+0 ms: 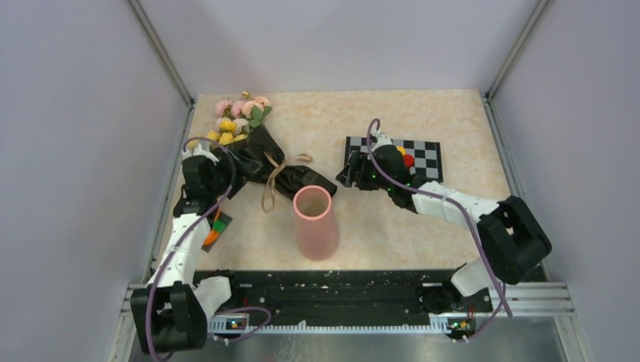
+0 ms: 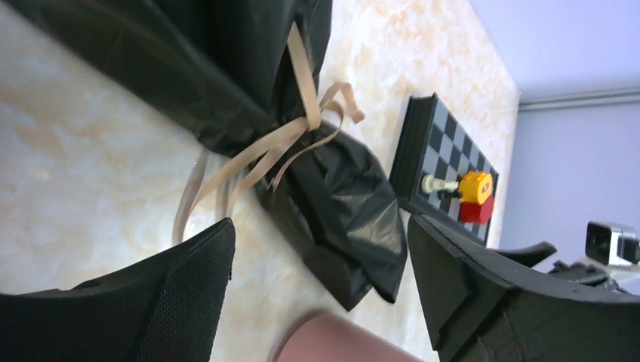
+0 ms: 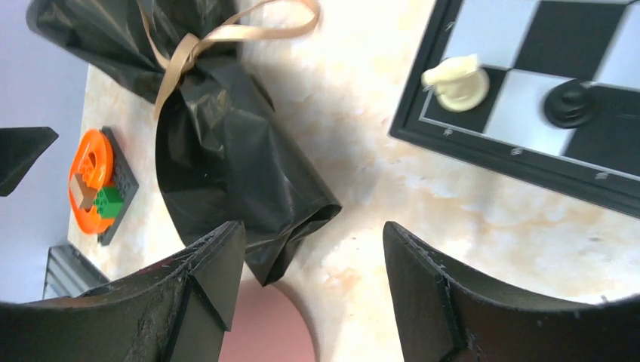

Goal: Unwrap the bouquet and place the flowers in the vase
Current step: Adjust the fake flower at the center of the board.

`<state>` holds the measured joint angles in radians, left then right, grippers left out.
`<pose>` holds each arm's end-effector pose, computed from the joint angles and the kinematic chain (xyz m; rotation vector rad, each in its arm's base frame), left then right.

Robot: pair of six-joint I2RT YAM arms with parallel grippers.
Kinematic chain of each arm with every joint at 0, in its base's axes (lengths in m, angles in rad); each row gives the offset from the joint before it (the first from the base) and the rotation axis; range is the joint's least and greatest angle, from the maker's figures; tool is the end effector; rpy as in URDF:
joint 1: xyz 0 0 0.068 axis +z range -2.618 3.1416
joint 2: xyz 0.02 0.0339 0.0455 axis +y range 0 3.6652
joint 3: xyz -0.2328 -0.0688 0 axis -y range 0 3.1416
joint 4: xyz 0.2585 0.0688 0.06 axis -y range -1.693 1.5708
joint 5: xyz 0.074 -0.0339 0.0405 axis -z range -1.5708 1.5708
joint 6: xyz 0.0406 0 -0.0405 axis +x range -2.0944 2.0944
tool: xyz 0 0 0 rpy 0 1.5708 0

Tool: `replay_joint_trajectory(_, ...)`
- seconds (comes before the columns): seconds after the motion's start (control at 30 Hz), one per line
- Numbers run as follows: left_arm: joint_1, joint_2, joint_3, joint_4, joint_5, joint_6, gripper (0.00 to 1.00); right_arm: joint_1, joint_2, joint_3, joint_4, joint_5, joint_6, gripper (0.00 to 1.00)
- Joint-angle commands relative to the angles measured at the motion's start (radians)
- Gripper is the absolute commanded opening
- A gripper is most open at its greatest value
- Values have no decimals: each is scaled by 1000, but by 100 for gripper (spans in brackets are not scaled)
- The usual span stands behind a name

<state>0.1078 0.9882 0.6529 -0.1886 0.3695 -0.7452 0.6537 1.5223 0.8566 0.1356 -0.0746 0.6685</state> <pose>0.2527 0.0126 0.2235 -0.6742 2.0410 -0.7657 0.2743 0.2139 0.1757 -0.0311 2.2224 0.8473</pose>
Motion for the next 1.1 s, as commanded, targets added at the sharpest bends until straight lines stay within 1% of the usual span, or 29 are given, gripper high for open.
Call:
replay_joint_trajectory(0.0, -27, 92, 38, 262, -20, -140, 85, -28, -104, -31, -41, 65, -38, 69)
replay_joint_trajectory(0.1, -66, 175, 48, 346, -33, -192, 79, -30, -147, -40, -58, 70, -49, 69)
replay_joint_trajectory(0.17, -98, 235, 68, 367, -55, -199, 75, -31, -168, -43, -73, 99, -53, 69)
replay_joint_trajectory(0.27, -136, 350, 128, 364, -67, -177, 72, -32, -192, -46, -90, 109, -59, 69)
replay_joint_trajectory(0.37, -139, 464, 186, 366, -70, -142, 63, -32, -217, -53, -103, 114, -64, 69)
replay_joint_trajectory(0.47, -139, 535, 227, 342, -91, -110, 58, -32, -247, -69, -114, 125, -60, 69)
replay_joint_trajectory(0.53, -139, 568, 242, 339, -87, -105, 53, -32, -265, -83, -121, 133, -56, 69)
replay_joint_trajectory(0.6, -138, 589, 253, 334, -83, -103, 51, -32, -277, -93, -128, 141, -55, 69)
replay_joint_trajectory(0.63, -139, 595, 255, 331, -83, -101, 50, -32, -280, -95, -132, 143, -54, 69)
replay_joint_trajectory(0.7, -139, 600, 259, 325, -89, -93, 45, -32, -283, -97, -133, 145, -53, 69)
replay_joint_trajectory(0.8, -139, 614, 273, 310, -97, -72, 40, -32, -283, -96, -133, 143, -50, 69)
replay_joint_trajectory(1.07, -139, 683, 342, 225, -75, -26, 35, -32, -285, -87, -133, 139, -49, 69)
